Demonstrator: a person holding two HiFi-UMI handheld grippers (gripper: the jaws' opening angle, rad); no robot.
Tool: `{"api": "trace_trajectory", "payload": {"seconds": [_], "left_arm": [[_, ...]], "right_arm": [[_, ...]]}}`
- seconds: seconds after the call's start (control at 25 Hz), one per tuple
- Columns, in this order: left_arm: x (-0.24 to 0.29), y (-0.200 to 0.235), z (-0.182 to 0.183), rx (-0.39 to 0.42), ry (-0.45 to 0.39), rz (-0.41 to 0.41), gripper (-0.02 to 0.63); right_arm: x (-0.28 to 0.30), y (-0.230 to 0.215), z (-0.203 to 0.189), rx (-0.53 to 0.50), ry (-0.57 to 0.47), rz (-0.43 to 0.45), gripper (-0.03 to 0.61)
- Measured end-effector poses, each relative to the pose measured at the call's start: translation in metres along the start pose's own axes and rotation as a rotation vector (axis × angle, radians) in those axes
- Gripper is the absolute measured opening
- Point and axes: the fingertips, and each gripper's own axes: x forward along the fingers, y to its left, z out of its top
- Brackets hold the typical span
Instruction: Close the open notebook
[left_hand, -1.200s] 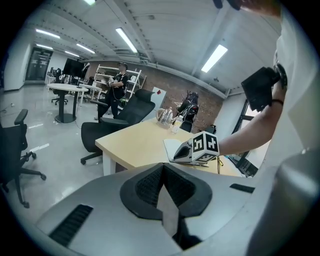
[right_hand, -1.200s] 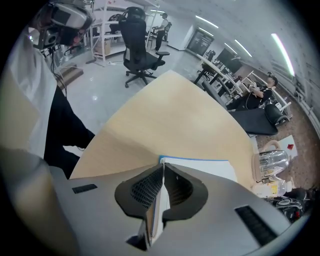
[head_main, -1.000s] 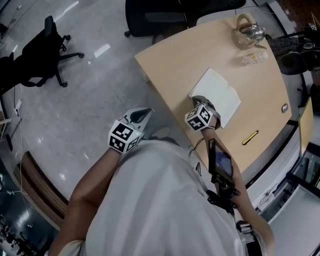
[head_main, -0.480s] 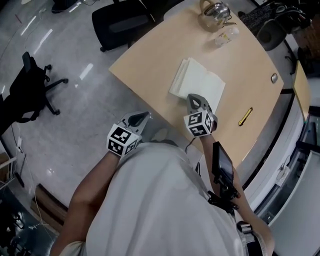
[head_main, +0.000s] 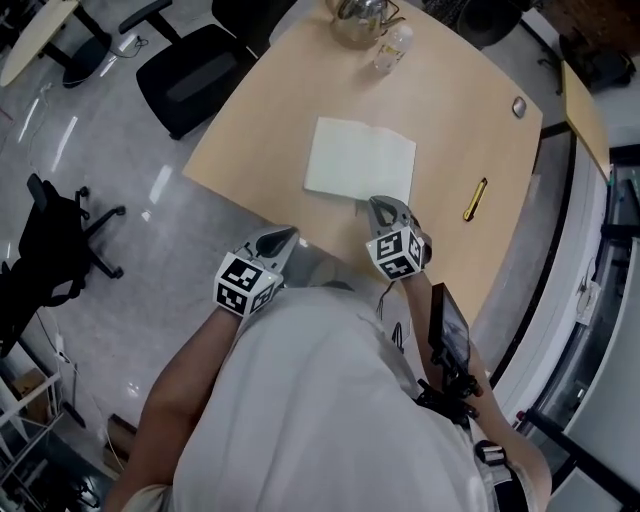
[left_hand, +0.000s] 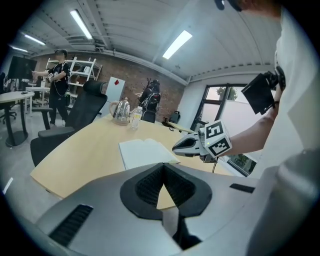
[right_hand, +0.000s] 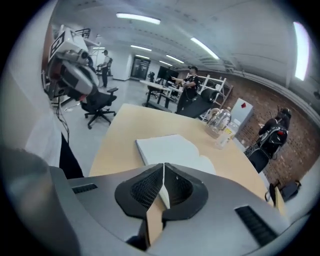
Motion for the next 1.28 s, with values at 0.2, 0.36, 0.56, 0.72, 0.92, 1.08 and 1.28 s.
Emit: {"api": "trace_trajectory", "payload": {"seconds": [0.2,0.36,0.56,0.72,0.92,1.08,1.28], "left_arm": [[-0.004,-0.001,0.003,0.000,-0.008,0.021,0.005],[-0.024,0.014,-0.003,-0.047,-0.032,0.093,0.005],[-0.052,0.031,-0.021,-0.116,-0.064,0.186,0.005],[-0.075,0.044,-0.036,-0.168,-0.084,0.247,0.005],[-0.100,0.054,-0.051,-0.229,-0.113,0.315,0.005],[-0.116,0.056,-0.062,-0.265,-0.119,0.353,0.005],[-0.126,0.061,-0.069,-0.283,-0.122,0.377,0.005]], "right_arm": [[0.021,0.032,0.026,-0.184,-0.015,0.086,0.017],[0.045,0.054,0.038,-0.288,0.014,0.167,0.018],[0.074,0.075,0.029,-0.386,0.088,0.257,0.018],[0.092,0.085,0.029,-0.460,0.129,0.268,0.020],[0.117,0.093,0.032,-0.528,0.185,0.250,0.092],[0.133,0.092,0.036,-0.560,0.227,0.227,0.097],[0.140,0.093,0.035,-0.492,0.273,0.253,0.094]]}}
